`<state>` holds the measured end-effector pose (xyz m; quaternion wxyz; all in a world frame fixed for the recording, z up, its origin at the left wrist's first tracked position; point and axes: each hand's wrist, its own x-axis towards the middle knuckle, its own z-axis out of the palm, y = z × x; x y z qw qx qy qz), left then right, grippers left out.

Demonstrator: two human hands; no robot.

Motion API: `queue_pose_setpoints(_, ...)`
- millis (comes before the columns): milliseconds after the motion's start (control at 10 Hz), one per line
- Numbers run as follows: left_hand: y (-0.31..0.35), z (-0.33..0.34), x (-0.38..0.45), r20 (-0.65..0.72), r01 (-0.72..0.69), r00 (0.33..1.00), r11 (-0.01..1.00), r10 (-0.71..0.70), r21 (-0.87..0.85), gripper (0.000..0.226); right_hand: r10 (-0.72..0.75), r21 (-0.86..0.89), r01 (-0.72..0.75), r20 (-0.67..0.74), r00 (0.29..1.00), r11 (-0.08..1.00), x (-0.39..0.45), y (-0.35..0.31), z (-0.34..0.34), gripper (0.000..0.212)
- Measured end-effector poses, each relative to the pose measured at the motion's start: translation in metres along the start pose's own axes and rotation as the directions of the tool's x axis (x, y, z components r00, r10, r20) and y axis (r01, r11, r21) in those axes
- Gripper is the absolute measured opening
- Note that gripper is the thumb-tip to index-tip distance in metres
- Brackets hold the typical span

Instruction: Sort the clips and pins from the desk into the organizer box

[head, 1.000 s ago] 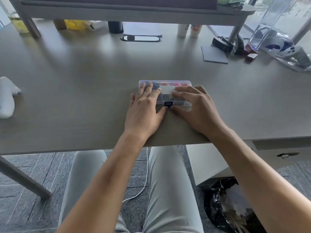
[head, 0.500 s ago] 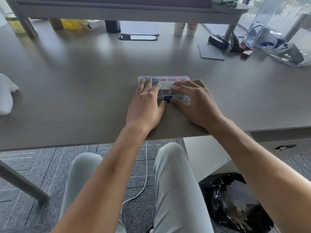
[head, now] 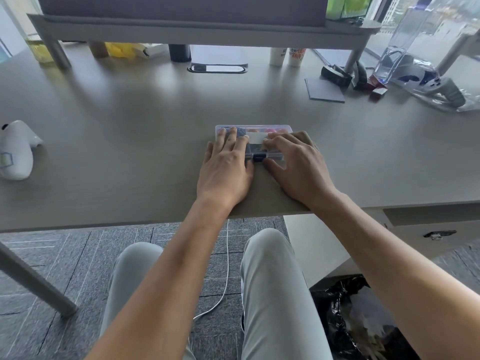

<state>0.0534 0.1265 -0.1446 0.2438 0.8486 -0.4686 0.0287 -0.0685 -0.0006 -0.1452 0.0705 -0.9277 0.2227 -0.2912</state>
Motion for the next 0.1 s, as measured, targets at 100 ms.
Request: queue_pose_setpoints(100, 0.0008, -0.0018, -0.0023, 0.022, -0.008, 1.000, 1.000, 0.007, 0.030, 0.067, -0.005, 0.068, 0.007, -0.037, 0.999, 0.998, -0.0021, 0.0013, -0.0003, 0.043)
